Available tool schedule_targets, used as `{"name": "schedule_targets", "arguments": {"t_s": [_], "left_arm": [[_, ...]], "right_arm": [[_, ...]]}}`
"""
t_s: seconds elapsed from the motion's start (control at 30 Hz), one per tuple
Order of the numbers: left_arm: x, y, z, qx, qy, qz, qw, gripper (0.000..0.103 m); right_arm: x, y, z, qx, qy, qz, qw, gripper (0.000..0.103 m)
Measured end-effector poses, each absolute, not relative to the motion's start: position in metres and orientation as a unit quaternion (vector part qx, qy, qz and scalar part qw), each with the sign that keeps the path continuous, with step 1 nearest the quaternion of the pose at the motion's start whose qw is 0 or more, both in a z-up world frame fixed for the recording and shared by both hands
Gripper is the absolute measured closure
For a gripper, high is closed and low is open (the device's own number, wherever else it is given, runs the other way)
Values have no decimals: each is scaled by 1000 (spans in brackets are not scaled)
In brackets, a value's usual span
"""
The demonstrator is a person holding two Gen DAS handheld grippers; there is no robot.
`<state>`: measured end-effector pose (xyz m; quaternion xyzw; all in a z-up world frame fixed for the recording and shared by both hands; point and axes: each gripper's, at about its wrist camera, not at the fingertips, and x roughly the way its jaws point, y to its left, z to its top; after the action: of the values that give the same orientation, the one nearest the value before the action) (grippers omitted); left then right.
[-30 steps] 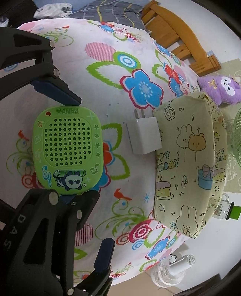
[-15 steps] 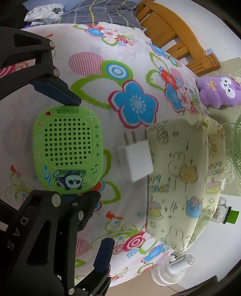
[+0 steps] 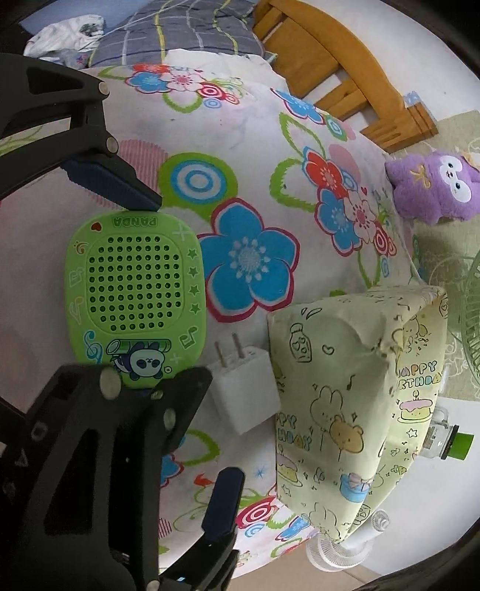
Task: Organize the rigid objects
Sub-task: 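Grasp the green panda case with the left tool while the right grasps the white cube charger, then carry the green case and white charger with both tools over the fabric box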
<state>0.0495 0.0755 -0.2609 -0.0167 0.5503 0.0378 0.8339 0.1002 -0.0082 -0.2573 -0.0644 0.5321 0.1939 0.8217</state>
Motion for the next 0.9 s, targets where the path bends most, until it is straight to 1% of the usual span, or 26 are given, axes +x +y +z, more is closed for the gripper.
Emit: {"name": "schedule_targets", "arguments": {"t_s": [0.17, 0.5, 0.53, 0.57, 0.6, 0.67, 0.9], "left_arm": [[57, 84, -264, -11, 553, 26, 833, 8], [68, 98, -274, -17, 569, 18, 822, 8], [69, 98, -275, -19, 569, 18, 822, 8], [69, 100, -276, -20, 570, 18, 821, 8], [69, 101, -276, -22, 570, 19, 821, 8], [70, 104, -277, -28, 570, 22, 821, 8], [72, 100, -275, -22, 566, 16, 824, 8]], "right_arm": [[109, 1, -262, -54, 536, 192, 821, 20], [123, 25, -273, -70, 536, 190, 819, 20], [124, 28, -274, -71, 534, 190, 821, 22], [125, 30, -274, -72, 534, 188, 821, 29], [124, 32, -276, -77, 536, 184, 820, 34], [123, 36, -276, -94, 533, 177, 822, 39], [122, 29, -276, -73, 543, 164, 820, 39]]}}
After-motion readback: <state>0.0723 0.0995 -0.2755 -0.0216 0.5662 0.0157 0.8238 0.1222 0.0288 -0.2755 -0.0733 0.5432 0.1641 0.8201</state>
